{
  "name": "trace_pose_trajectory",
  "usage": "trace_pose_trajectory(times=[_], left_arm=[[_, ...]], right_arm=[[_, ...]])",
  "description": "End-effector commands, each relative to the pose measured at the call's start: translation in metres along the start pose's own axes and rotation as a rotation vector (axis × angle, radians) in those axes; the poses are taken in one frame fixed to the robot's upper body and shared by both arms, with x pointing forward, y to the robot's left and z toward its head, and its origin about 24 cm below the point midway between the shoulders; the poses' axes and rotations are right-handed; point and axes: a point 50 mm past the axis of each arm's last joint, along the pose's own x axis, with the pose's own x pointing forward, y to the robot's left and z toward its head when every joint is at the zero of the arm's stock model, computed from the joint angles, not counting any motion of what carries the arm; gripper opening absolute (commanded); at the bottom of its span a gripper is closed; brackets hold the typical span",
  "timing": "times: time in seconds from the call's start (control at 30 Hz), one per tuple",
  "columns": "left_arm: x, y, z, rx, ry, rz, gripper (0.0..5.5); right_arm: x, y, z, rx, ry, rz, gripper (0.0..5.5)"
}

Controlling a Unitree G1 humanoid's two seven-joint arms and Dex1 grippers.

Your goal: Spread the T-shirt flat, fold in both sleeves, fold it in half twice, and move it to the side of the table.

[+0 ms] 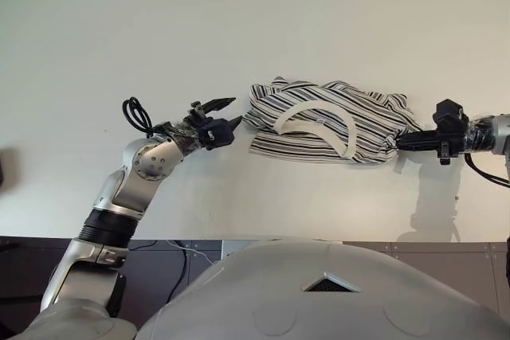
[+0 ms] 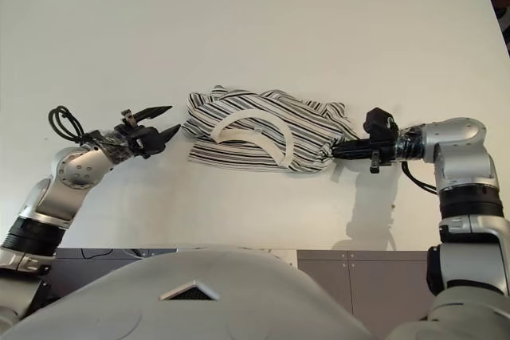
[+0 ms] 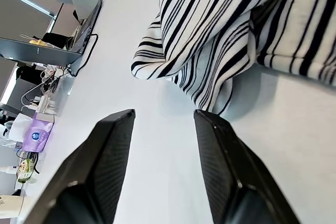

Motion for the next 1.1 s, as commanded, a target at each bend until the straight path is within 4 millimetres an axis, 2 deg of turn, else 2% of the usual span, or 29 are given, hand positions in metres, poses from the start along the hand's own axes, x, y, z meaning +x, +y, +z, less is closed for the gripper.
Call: trace_pose_trajectory(times=[0.03, 0.17, 0.4, 0.7, 1.1], left_arm=[[-0.002, 0.019, -0.003, 0.075, -0.012, 0.028, 2.09], [0.0, 0.029, -0.002, 0.106, -0.037, 0.038, 2.09], [0.019, 0.017, -0.009, 0.147, -0.042, -0.059, 2.09], [0.032, 0.024, 0.0, 0.208, -0.118, -0.053, 2.09], [0.045, 0.022, -0.008, 0.3, -0.106, -0.091, 2.09]], right_arm=[[0.01, 0.005, -0.01, 0.012, 0.034, 0.012, 0.12], [0.015, 0.007, -0.013, 0.002, 0.045, 0.019, 0.12], [0.023, 0.008, -0.01, -0.015, 0.043, 0.037, 0.12], [0.031, 0.015, -0.015, -0.008, 0.036, 0.048, 0.12], [0.036, 0.02, -0.016, -0.014, 0.029, 0.062, 0.12]])
